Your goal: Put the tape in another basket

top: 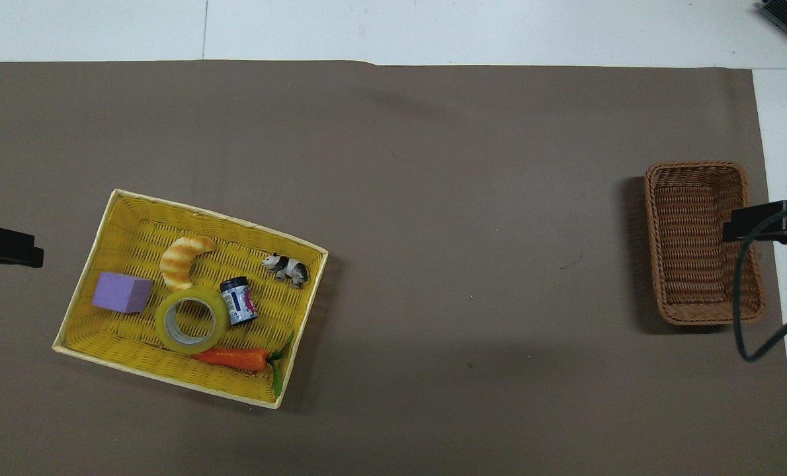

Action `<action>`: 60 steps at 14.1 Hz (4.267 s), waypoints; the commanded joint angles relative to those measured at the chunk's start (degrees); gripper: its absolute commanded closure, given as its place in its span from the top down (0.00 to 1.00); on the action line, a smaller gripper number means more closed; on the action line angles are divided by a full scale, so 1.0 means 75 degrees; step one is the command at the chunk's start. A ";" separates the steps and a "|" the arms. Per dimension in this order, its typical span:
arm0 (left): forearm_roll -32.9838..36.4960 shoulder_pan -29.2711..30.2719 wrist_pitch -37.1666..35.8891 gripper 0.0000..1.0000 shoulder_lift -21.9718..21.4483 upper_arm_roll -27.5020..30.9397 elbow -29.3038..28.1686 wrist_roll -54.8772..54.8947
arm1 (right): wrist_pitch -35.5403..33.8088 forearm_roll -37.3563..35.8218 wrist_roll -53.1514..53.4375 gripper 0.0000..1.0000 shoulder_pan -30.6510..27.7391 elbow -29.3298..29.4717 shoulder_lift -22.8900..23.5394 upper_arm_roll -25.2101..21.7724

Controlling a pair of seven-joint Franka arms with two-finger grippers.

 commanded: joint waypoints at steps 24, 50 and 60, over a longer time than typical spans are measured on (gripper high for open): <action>0.0163 -0.0556 0.4575 1.00 -0.1208 -0.0074 -0.5447 -0.0096 | -0.0157 0.0141 -0.0140 1.00 -0.0099 0.0126 0.0033 0.0032; 0.0057 -0.0580 0.3232 0.00 -0.0212 -0.0062 -0.3588 -0.0471 | -0.0145 0.0141 -0.0140 1.00 -0.0099 0.0126 0.0033 0.0032; -0.0339 -0.0802 -0.0310 0.00 0.0105 -0.0167 -0.0983 -0.0471 | -0.0226 0.0141 -0.0245 1.00 -0.0076 0.0102 0.0010 0.0043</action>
